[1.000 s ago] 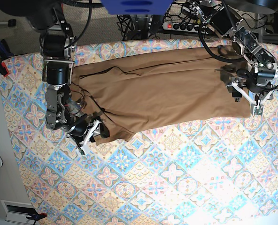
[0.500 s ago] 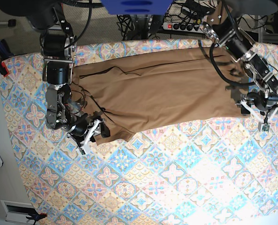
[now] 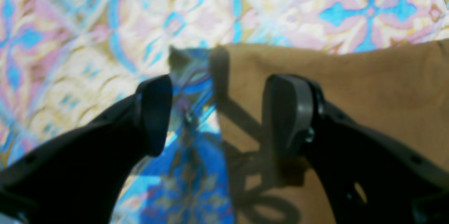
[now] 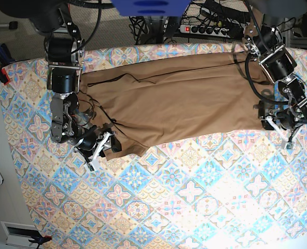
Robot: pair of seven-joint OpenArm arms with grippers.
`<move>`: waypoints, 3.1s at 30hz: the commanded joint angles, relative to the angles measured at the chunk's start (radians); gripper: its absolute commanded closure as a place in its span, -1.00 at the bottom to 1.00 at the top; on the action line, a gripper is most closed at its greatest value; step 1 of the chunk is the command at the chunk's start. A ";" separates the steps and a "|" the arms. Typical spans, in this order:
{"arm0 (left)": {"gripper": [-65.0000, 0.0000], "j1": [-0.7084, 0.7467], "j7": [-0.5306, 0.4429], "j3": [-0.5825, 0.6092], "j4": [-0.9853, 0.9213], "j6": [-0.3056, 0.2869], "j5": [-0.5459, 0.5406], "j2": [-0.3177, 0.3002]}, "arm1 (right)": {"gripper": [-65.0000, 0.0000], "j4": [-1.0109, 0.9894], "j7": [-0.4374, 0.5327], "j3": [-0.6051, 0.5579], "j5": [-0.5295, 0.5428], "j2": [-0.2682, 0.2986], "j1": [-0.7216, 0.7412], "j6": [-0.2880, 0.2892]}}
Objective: Layout the t-shirt on the table in an organized manner, then fold the t-shirt properly
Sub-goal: 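Move the left gripper to the hem corner and grasp it, then fold the hem over onto the folded edge with both grippers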
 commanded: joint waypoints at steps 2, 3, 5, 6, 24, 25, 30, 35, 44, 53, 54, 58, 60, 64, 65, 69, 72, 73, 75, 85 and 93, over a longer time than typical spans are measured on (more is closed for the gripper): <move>-0.31 -0.019 -0.019 0.023 0.015 0.001 -0.011 -0.014 | 0.01 0.012 -0.013 -0.001 -0.005 0.005 0.019 0.005; -0.31 -0.018 -0.019 0.028 0.011 0.001 -0.015 -0.013 | 0.01 0.012 -0.013 -0.001 -0.005 0.005 0.019 0.005; -0.30 -0.013 -0.020 0.028 -0.006 0.001 -0.014 0.003 | 0.02 0.012 -0.013 -0.001 -0.005 0.005 0.019 0.005; -0.30 -0.015 -0.022 0.026 -0.014 0.001 -0.011 0.004 | 0.03 0.012 -0.013 -0.001 -0.005 0.005 0.019 0.005; 1.00 0.011 -0.016 0.020 -0.014 0.001 -0.018 0.006 | 1.00 0.021 -0.084 -0.002 -0.006 0.005 0.019 0.000; 1.00 0.017 -0.017 0.020 -0.011 0.001 -0.020 0.006 | 1.00 0.041 -0.090 -0.002 -0.006 0.005 0.019 0.000; 1.00 0.017 -0.013 0.019 -0.011 0.001 -0.020 0.006 | 1.00 0.257 -0.177 -0.001 -0.006 0.005 0.019 0.000; 1.00 0.057 -0.013 0.019 0.046 0.001 -0.020 0.006 | 1.00 0.416 -0.262 0.001 -0.006 0.005 0.017 0.000; 1.00 0.238 -0.016 0.020 0.410 0.001 -0.018 0.070 | 1.00 0.560 -0.298 0.004 -0.006 0.007 -0.092 0.000; 1.00 0.297 -0.020 -0.013 0.448 0.001 -0.021 0.076 | 1.00 0.704 -0.300 0.007 -0.006 0.007 -0.248 -0.002; 1.00 0.301 -0.020 -0.020 0.451 0.001 -0.021 0.076 | 1.00 0.722 -0.300 0.007 -0.005 0.007 -0.257 -0.002; 1.00 0.347 -0.020 -0.024 0.514 0.001 -0.021 0.076 | 1.00 0.787 -0.300 0.056 -0.005 0.007 -0.305 -0.002; 1.00 0.373 -0.020 -0.024 0.562 0.001 -0.021 0.078 | 1.00 0.811 -0.300 0.096 -0.005 0.007 -0.317 -0.002; 1.00 0.406 -0.020 -0.024 0.614 0.001 -0.021 0.078 | 1.00 0.867 -0.352 0.136 -0.005 0.007 -0.322 0.000; 1.00 0.407 -0.020 -0.024 0.617 0.001 -0.021 0.079 | 1.00 0.880 -0.366 0.147 -0.005 0.007 -0.329 0.002; 1.00 0.429 -0.020 -0.026 0.651 0.001 -0.021 0.095 | 1.00 0.946 -0.378 0.190 -0.002 0.007 -0.371 0.003; 1.00 0.469 -0.020 -0.026 0.710 0.001 -0.021 0.099 | 1.00 0.977 -0.378 0.196 -0.002 0.007 -0.412 0.003; 1.00 0.481 -0.020 -0.026 0.724 0.001 -0.021 0.099 | 1.00 0.980 -0.378 0.197 -0.002 0.007 -0.426 0.003; 1.00 0.499 -0.020 -0.026 0.744 0.001 -0.021 0.099 | 1.00 0.980 -0.378 0.197 -0.002 0.007 -0.464 0.003; 1.00 0.564 -0.022 -0.026 0.749 0.001 -0.021 0.099 | 1.00 1.017 -0.378 0.282 0.000 0.002 -0.604 0.003; 1.00 0.602 -0.022 -0.026 0.750 0.001 -0.021 0.099 | 1.00 1.026 -0.378 0.328 0.011 0.002 -0.655 0.003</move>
